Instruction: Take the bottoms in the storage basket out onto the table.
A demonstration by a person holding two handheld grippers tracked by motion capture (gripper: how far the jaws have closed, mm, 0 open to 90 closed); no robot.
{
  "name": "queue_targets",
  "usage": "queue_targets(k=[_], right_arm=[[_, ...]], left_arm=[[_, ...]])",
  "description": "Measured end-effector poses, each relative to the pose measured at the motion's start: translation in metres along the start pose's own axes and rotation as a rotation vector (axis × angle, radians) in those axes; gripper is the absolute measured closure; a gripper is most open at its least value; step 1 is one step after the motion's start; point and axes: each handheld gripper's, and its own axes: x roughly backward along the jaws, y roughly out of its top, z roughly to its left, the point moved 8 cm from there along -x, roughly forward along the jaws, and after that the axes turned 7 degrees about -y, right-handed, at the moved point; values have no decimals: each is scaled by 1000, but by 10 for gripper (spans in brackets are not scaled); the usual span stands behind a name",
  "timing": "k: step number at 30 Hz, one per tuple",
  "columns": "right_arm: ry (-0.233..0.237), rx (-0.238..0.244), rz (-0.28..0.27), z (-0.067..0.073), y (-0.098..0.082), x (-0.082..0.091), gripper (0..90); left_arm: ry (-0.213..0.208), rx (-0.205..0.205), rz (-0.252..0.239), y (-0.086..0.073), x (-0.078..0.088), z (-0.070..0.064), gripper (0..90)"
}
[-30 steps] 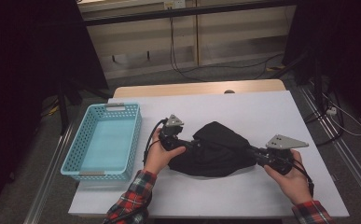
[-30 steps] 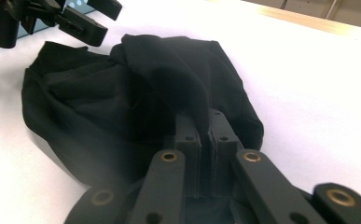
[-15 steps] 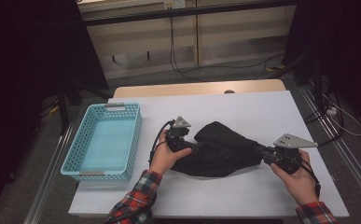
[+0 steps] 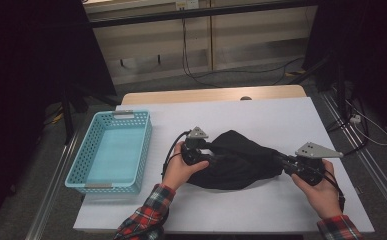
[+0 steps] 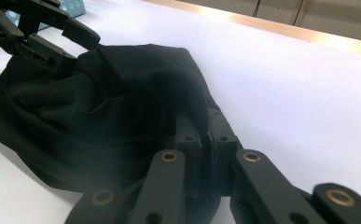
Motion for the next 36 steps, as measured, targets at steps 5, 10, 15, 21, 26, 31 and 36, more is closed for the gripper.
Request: queue_targets(k=[5,10,15,21,26,31,36], right_arm=[[6,4,4,2,0,-2,860],[4,3,3,2,0,-1,860],[2,1,2,1,1,-1,860],[-6,-7,-5,-1,2,-1,860],[-4,-16,-11,-2,3,0,860],[6,-22,-14,0,5,-1,860],[41,-46,-22,3,7,-3,860]], left_arm=[[-20,-14,5,-1,-7,-4,389],[-20,-13,6,-5,-11,-3,542],[0,-36,7,-4,-11,-1,761],[7,-24,15,-5,-6,1,856],[31,-31,-10,-1,15,9,862],[75,-21,-39,2,43,22,867],[100,-1,-62,1,61,31,868]])
